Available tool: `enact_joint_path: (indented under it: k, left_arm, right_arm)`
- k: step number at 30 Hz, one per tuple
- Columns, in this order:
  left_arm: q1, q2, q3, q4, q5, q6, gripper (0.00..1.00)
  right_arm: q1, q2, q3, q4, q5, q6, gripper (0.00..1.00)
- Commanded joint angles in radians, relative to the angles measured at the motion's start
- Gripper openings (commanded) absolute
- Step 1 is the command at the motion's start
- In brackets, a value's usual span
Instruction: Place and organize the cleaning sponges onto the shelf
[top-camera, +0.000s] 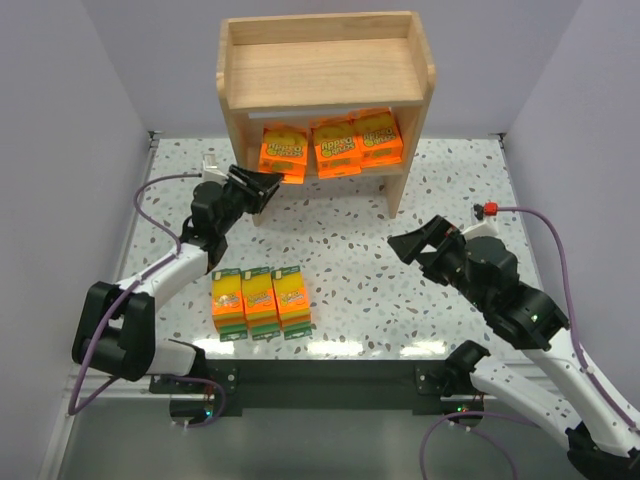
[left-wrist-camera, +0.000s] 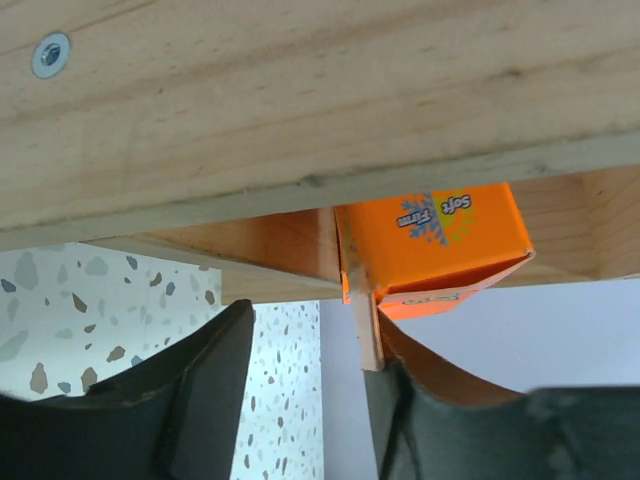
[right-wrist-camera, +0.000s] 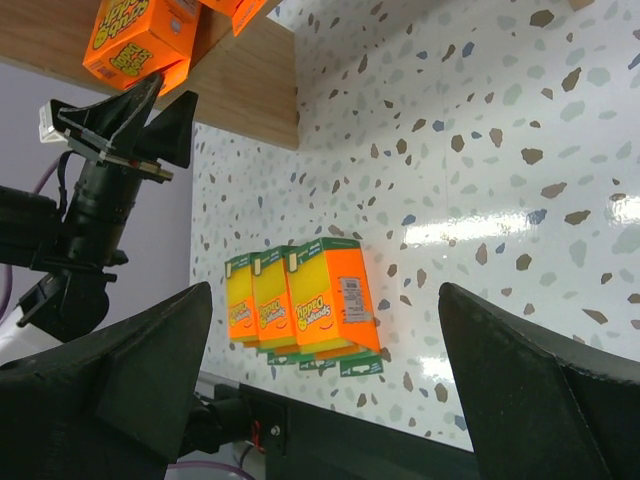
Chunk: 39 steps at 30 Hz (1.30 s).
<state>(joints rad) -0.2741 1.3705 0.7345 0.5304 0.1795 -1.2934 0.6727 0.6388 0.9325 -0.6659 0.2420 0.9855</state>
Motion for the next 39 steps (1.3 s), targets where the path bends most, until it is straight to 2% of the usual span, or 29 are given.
enact_joint_path:
  k: [1, 6, 13, 20, 23, 26, 31, 34, 39]
  left_arm:
    - [0.016, -0.004, 0.025, 0.039, 0.006, -0.053, 0.54]
    - [0.024, 0.038, 0.040, -0.007, 0.032, -0.092, 0.59]
    - [0.030, 0.076, 0.029, -0.023, 0.000, -0.133, 0.58]
    - [0.030, 0.073, 0.000, 0.078, 0.025, -0.139, 0.62]
    - [0.030, 0.068, 0.023, 0.108, 0.026, -0.124, 0.69]
    - [0.036, 0.101, 0.084, 0.059, 0.055, -0.103, 0.75]
    - [0.042, 0.188, 0.143, -0.029, 0.117, -0.116, 0.75]
    - [0.042, 0.170, 0.074, 0.089, 0.118, -0.144, 0.76]
    - [0.044, 0.134, 0.082, 0.069, 0.115, -0.093, 0.80]
  right_arm:
    - [-0.001, -0.008, -0.007, 0.009, 0.013, -0.016, 0.99]
    - [-0.002, -0.010, -0.017, 0.009, 0.010, -0.011, 0.99]
    - [-0.001, -0.013, -0.027, 0.003, 0.017, -0.010, 0.99]
    - [-0.001, 0.002, -0.038, 0.038, -0.010, -0.038, 0.99]
    - [-0.001, 0.016, -0.046, 0.057, -0.032, -0.050, 0.99]
    - [-0.001, 0.033, -0.052, 0.071, -0.047, -0.053, 0.99]
    - [-0.001, 0.039, -0.055, 0.071, -0.044, -0.057, 0.99]
    - [-0.002, 0.038, -0.058, 0.068, -0.043, -0.062, 0.99]
    - [0.001, 0.041, -0.067, 0.077, -0.044, -0.065, 0.99]
